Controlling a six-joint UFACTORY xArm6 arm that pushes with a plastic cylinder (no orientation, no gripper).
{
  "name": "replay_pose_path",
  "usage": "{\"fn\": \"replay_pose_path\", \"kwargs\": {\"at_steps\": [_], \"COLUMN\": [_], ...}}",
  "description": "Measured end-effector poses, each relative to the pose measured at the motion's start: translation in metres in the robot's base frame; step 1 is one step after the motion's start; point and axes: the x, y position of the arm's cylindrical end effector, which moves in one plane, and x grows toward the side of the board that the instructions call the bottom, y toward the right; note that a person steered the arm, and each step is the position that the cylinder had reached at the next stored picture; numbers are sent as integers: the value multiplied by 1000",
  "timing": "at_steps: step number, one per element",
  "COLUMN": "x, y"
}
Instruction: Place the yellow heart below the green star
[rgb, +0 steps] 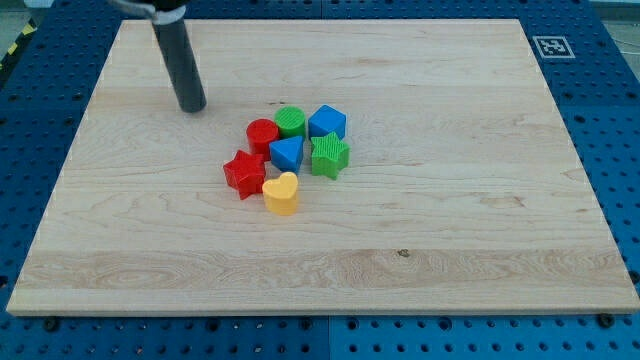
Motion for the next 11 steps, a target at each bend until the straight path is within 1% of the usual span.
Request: {"fn": "replay_pose_path", "kwargs": {"at_steps": [2, 3, 4, 5, 6, 9, 10, 11], "x": [109, 142, 146, 128, 118, 108, 96, 90], "y": [0, 27, 64, 71, 91, 123, 114, 85]}}
